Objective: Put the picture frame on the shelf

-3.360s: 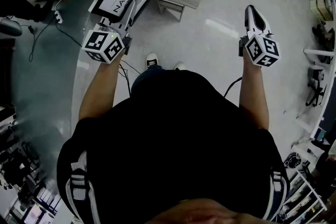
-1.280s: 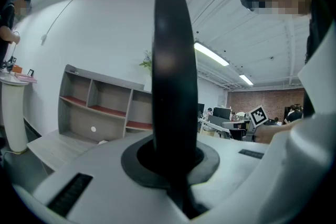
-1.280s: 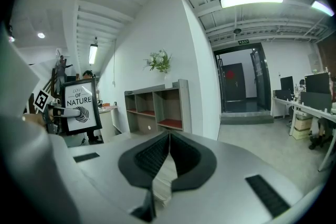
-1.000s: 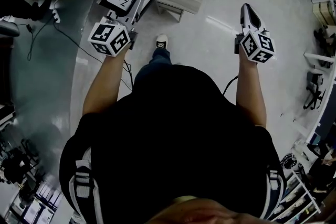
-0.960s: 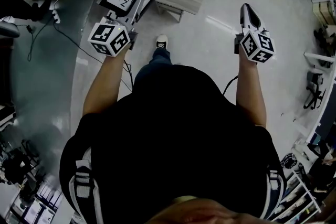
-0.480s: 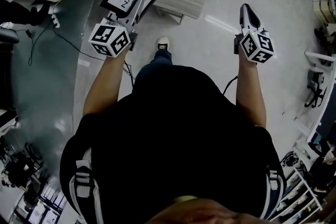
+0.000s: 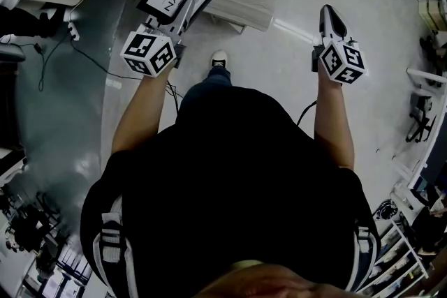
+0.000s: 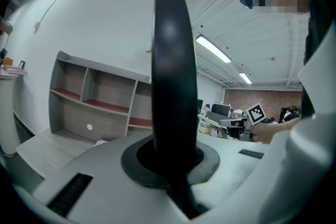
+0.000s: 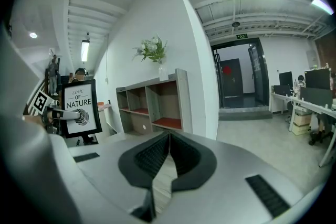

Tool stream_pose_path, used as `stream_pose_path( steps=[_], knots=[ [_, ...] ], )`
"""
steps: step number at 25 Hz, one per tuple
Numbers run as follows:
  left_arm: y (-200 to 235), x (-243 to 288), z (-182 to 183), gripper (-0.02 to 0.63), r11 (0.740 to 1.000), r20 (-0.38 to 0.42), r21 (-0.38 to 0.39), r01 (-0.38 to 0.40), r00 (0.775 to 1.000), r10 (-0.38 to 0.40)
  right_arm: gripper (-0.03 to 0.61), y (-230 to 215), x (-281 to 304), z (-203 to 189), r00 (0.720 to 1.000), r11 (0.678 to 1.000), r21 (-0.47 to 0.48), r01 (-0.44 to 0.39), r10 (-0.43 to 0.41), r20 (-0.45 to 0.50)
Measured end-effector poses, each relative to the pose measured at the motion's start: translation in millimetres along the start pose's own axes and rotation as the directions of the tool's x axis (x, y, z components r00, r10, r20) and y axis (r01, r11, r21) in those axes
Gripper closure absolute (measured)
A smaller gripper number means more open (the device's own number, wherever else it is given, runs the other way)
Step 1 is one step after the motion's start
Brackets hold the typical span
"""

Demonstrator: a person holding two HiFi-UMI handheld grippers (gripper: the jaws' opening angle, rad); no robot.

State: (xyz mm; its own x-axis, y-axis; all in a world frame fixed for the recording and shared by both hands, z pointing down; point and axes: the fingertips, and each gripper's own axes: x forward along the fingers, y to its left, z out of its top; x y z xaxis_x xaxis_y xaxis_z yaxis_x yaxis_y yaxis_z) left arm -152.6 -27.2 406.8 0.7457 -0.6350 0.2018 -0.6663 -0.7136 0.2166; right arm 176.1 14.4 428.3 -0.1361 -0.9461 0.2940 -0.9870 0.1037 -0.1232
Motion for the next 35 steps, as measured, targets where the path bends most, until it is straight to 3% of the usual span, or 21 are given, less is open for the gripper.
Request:
stream_pose_path(
  steps=[35],
  knots=[
    [124, 100, 21, 0.586, 0.998, -0.047, -0.025, 0.061, 0.997, -0.062, 0.563, 9, 140, 15, 0.997, 0.999, 0.013, 0.039, -0.038, -0.068]
  ],
)
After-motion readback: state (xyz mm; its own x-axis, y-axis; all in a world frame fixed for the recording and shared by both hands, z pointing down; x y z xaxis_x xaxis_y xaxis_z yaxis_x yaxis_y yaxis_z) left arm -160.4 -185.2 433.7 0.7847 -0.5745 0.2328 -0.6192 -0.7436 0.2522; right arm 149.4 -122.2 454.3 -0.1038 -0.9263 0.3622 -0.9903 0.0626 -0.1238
